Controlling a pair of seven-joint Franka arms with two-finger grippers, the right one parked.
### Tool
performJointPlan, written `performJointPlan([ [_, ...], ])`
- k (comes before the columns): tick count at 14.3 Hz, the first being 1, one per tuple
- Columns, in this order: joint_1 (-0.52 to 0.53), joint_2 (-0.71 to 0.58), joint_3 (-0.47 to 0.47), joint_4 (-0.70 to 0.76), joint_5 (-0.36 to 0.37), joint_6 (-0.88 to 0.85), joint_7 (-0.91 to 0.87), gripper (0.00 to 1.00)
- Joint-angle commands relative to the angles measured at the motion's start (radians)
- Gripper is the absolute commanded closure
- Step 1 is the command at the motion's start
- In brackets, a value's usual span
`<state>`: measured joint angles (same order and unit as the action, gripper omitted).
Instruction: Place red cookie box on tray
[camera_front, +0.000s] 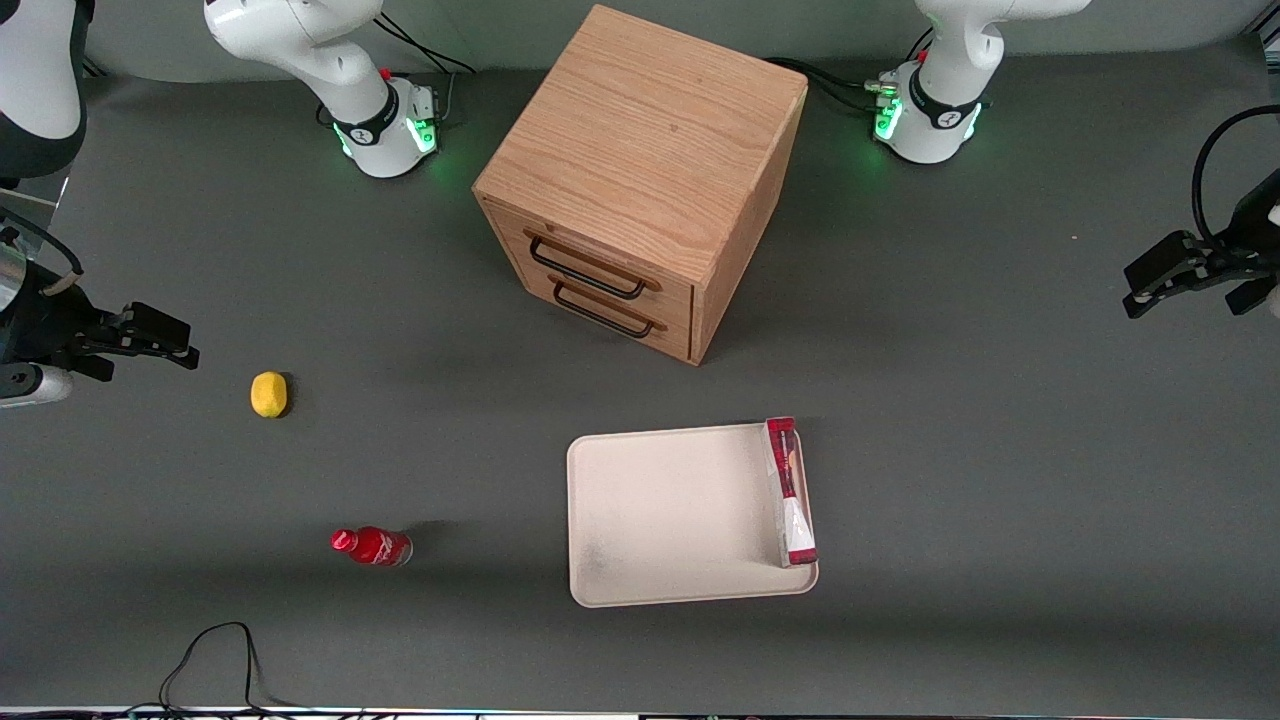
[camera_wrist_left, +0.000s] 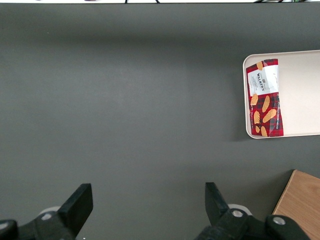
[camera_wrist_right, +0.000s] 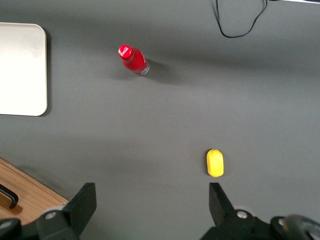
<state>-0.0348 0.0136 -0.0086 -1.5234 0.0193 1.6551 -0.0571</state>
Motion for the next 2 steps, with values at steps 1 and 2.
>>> performJointPlan([
  [1, 0.009, -0.030, -0.013, -0.027, 0.004, -0.017, -0.023, 0.00],
  [2, 0.010, -0.030, -0.013, -0.026, 0.002, -0.031, -0.023, 0.00],
])
